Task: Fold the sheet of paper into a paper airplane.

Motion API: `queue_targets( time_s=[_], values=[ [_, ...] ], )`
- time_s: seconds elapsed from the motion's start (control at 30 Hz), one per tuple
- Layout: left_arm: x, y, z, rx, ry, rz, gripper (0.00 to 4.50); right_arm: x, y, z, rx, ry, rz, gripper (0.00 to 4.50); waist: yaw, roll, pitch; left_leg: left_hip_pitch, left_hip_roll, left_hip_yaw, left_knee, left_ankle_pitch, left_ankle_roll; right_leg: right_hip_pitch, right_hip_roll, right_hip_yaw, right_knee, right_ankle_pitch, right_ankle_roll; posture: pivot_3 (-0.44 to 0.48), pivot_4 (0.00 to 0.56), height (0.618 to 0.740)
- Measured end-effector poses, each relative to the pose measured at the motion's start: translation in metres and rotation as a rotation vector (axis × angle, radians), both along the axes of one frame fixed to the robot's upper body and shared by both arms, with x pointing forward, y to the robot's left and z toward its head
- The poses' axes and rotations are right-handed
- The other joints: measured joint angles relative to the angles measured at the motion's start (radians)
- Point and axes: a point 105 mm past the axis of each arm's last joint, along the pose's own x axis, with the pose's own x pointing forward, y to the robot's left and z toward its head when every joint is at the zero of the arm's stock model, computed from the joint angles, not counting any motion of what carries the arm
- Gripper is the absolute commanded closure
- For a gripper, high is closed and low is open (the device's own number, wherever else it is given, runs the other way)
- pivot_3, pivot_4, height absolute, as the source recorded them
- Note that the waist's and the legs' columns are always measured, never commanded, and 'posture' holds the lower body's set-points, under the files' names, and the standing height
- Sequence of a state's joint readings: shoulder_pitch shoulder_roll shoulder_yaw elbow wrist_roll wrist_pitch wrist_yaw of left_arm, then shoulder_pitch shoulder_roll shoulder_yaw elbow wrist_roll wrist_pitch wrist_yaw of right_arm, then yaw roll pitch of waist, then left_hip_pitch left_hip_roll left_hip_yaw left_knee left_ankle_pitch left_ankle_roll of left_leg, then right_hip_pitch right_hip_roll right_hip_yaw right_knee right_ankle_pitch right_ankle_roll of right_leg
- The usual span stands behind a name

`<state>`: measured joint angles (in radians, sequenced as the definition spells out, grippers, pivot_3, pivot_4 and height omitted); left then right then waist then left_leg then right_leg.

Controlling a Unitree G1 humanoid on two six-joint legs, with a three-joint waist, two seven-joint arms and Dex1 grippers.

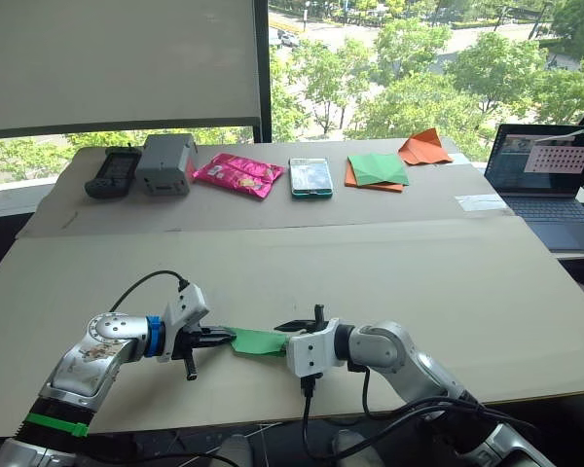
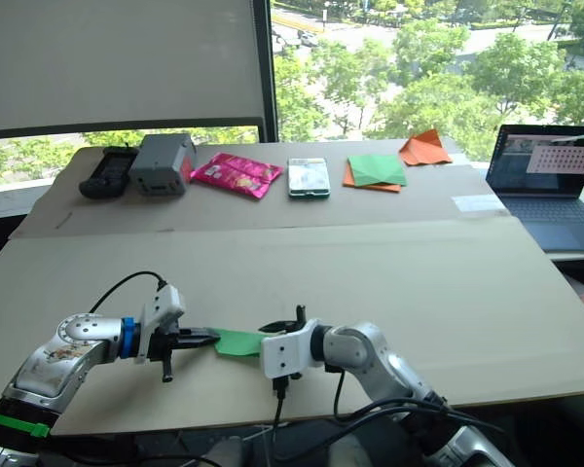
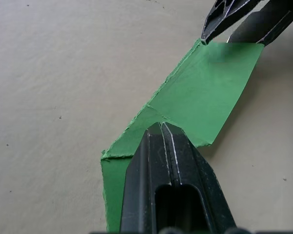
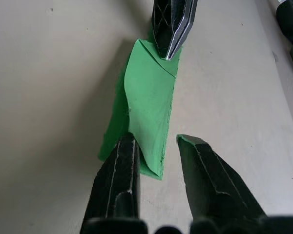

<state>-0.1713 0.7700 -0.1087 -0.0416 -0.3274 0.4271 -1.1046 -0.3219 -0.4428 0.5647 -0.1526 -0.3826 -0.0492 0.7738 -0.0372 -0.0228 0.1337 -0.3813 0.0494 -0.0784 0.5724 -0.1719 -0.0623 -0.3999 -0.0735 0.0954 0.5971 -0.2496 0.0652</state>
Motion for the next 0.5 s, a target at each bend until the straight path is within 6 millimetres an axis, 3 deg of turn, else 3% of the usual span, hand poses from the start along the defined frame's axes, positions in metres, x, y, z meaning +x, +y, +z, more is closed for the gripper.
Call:
queue_targets(
  time_s=[0.17,0.3,0.37,0.5],
  values=[
    [0.001,0.0,0.0,0.004,-0.01,-0.008,4.5,-0.004,-0.011,0.008,0.061,0.117,-0.047,2.72,0.001,0.0,0.0,0.0,0.0,0.0,0.001,0.0,0.001,0.002,0.0,0.0,0.0,0.0,0.0,0.0,0.15,0.732],
    [0.001,-0.001,-0.001,0.011,-0.019,-0.018,4.5,-0.01,-0.009,0.033,0.176,0.203,-0.037,3.87,0.0,0.0,0.0,0.004,0.0,0.0,0.0,-0.001,-0.001,0.004,0.0,0.0,0.0,0.0,0.0,0.0,0.15,0.732],
    [0.001,-0.001,-0.002,0.019,-0.025,-0.025,4.5,0.0,-0.002,0.04,0.245,0.267,-0.09,4.49,-0.003,0.0,0.0,0.006,0.0,0.0,0.0,-0.002,-0.003,0.005,0.0,0.0,0.0,0.0,0.0,0.0,0.15,0.732],
    [0.0,-0.003,-0.003,0.036,-0.046,-0.053,4.5,0.01,0.009,0.05,0.314,0.319,-0.14,4.49,-0.001,0.002,0.0,0.006,0.0,0.0,0.0,-0.002,-0.003,0.006,0.0,0.0,0.0,0.0,0.0,0.0,0.15,0.732]
  ],
)
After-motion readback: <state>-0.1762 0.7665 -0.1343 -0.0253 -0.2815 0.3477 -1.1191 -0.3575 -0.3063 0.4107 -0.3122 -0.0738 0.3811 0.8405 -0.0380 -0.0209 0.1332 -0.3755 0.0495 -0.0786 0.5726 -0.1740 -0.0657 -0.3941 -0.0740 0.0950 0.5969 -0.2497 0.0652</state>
